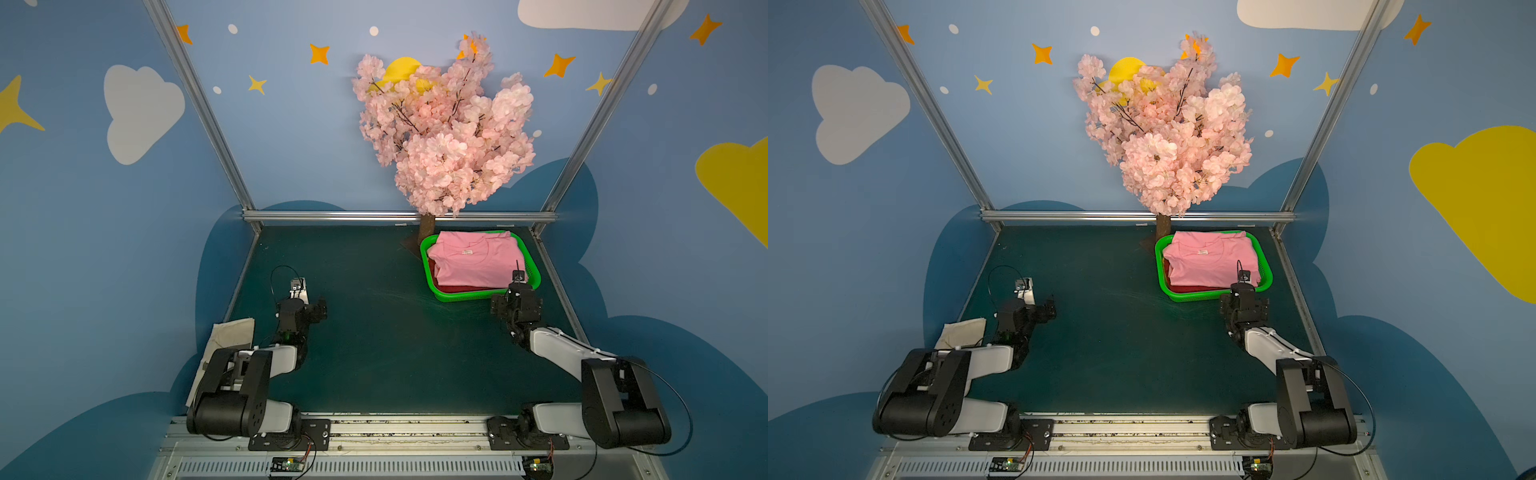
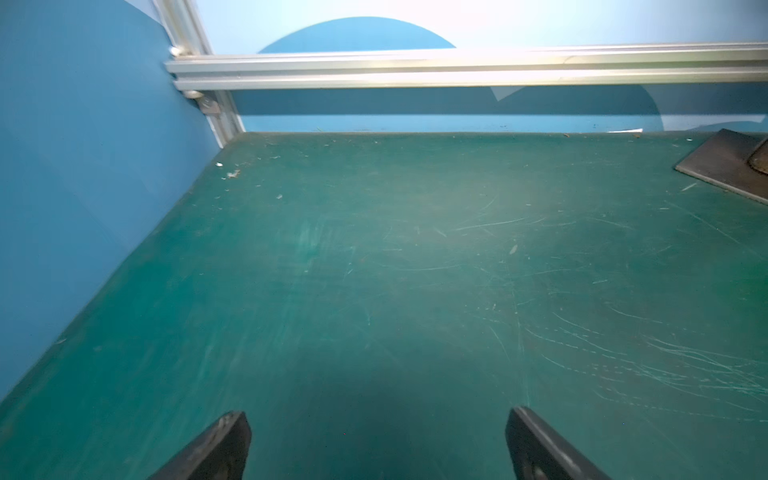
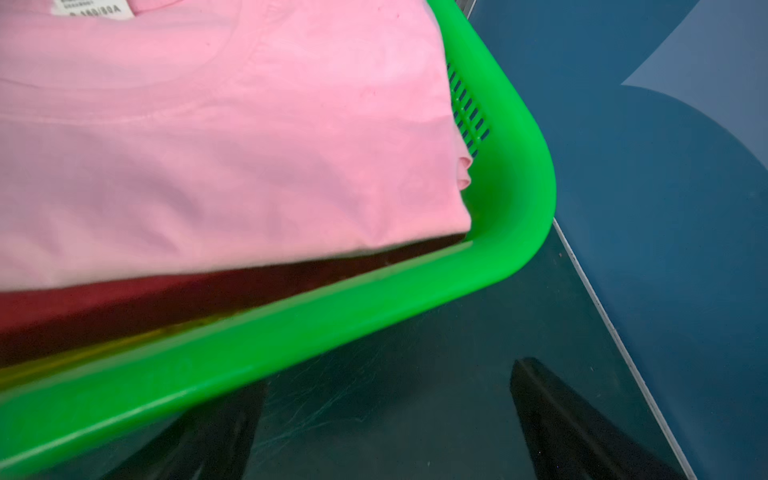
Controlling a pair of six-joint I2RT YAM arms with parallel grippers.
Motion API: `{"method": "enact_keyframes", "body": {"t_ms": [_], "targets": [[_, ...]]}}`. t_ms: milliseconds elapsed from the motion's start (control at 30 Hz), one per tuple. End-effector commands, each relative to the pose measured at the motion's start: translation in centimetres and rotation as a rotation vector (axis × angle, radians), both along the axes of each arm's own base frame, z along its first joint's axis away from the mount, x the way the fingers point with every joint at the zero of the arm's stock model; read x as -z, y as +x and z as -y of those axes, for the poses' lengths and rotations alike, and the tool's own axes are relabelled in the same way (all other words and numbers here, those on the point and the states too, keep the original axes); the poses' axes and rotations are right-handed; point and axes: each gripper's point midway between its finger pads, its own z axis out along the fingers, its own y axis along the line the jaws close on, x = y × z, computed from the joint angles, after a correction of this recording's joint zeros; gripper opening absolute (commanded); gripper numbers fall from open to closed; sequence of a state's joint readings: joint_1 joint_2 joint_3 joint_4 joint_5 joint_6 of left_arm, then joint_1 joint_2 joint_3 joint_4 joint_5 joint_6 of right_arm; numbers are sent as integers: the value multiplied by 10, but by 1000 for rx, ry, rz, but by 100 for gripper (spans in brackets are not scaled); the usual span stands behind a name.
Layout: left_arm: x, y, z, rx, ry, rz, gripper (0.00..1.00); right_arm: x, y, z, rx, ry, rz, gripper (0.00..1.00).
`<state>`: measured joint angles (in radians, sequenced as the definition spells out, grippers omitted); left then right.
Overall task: Put the folded t-shirts into the basket
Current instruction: Reset both arms
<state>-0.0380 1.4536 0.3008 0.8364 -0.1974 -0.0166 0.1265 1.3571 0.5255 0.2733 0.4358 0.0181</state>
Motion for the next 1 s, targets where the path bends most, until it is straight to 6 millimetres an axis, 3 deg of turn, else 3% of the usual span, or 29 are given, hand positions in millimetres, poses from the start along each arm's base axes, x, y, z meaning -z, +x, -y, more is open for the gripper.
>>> {"method": "enact_keyframes", "body": {"t_ms": [0, 233, 467, 967], "targets": [[-10, 15, 26, 150, -11, 48, 100, -20, 22, -6, -53, 46, 111, 97], [-6, 22, 35, 209, 1, 62, 100, 4, 23, -5, -67, 81, 160, 97], [-5, 24, 48, 276, 18, 45, 100, 3, 24, -8, -85, 79, 138, 98], [-5, 23, 51, 287, 27, 41, 100, 3, 24, -8, -86, 80, 136, 98]]}}
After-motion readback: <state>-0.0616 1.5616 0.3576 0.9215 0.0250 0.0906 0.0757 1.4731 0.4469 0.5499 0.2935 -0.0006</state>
